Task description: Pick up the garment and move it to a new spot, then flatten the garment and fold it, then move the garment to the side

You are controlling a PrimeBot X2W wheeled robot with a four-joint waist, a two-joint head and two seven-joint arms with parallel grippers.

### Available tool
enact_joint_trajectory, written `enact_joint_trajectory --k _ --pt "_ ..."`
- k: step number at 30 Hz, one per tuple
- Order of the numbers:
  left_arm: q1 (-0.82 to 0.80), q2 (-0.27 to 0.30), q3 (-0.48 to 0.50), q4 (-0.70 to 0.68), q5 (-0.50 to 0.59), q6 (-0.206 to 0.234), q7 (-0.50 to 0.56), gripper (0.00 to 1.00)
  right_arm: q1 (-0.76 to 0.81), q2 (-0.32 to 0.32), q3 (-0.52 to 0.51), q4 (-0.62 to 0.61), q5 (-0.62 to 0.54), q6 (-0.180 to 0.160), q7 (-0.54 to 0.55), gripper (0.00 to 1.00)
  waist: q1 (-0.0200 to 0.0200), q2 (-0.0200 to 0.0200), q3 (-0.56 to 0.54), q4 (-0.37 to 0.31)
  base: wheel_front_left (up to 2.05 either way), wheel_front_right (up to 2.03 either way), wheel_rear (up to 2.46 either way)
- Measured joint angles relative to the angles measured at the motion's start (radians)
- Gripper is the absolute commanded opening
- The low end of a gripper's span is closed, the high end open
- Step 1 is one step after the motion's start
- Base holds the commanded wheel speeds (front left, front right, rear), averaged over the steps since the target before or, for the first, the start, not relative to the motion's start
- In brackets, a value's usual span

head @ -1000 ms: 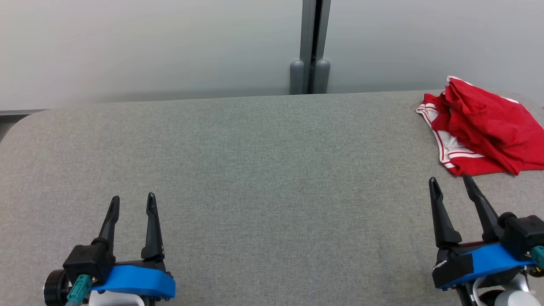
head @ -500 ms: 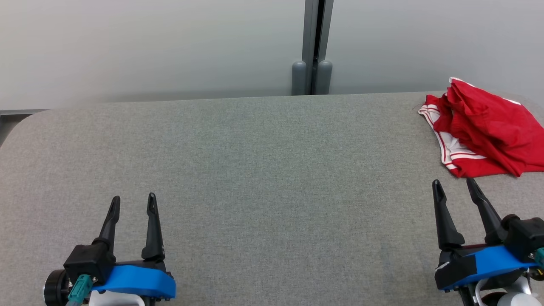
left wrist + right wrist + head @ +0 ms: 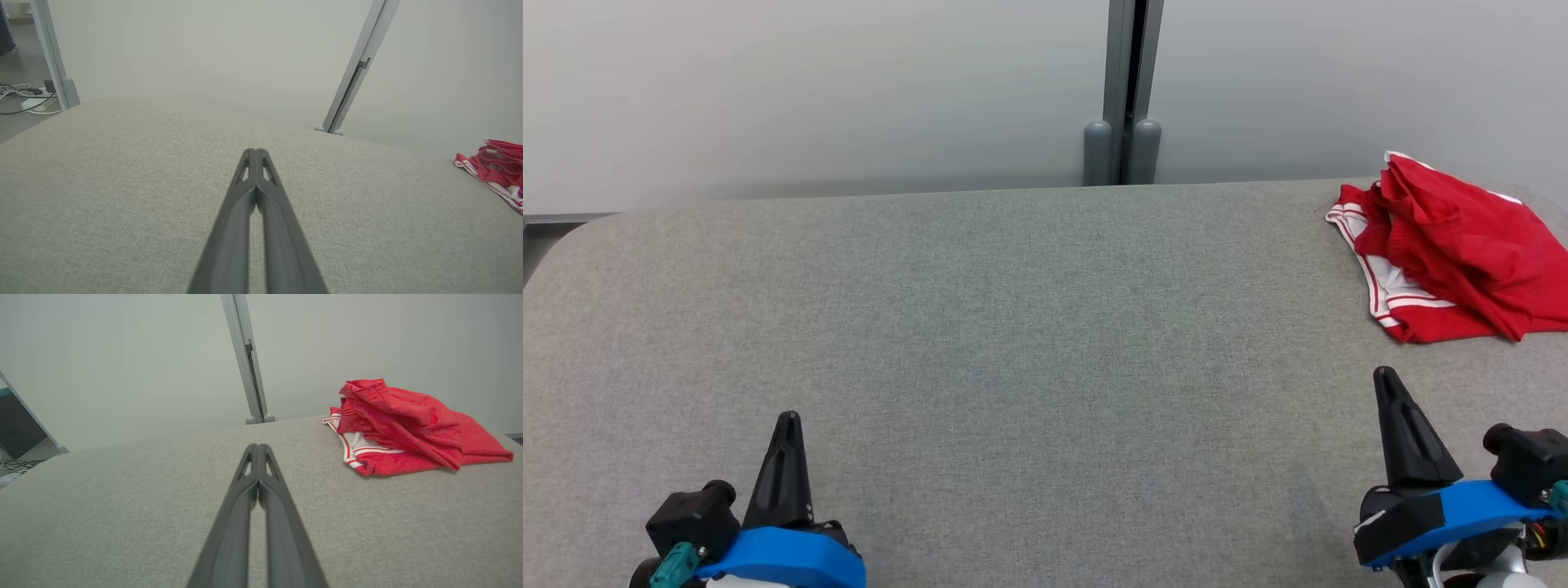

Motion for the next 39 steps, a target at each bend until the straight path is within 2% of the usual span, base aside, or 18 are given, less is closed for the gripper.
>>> enact_joint_trajectory --k 20,39 --pt "-0.020 -0.028 0.072 0.031 -0.313 -0.056 0.066 0.00 -0.006 0.000 -0.005 0.048 0.354 0.000 0.035 0.00 0.0000 0.0000 -0.010 0.001 0.00 0.00 0.00" --pt "-0.044 -0.054 0.127 0.047 -0.550 -0.099 0.118 0.00 -0.019 0.000 -0.012 0.088 0.620 0.000 0.062 0.00 0.0000 0.0000 -0.019 0.002 0.00 0.00 0.00"
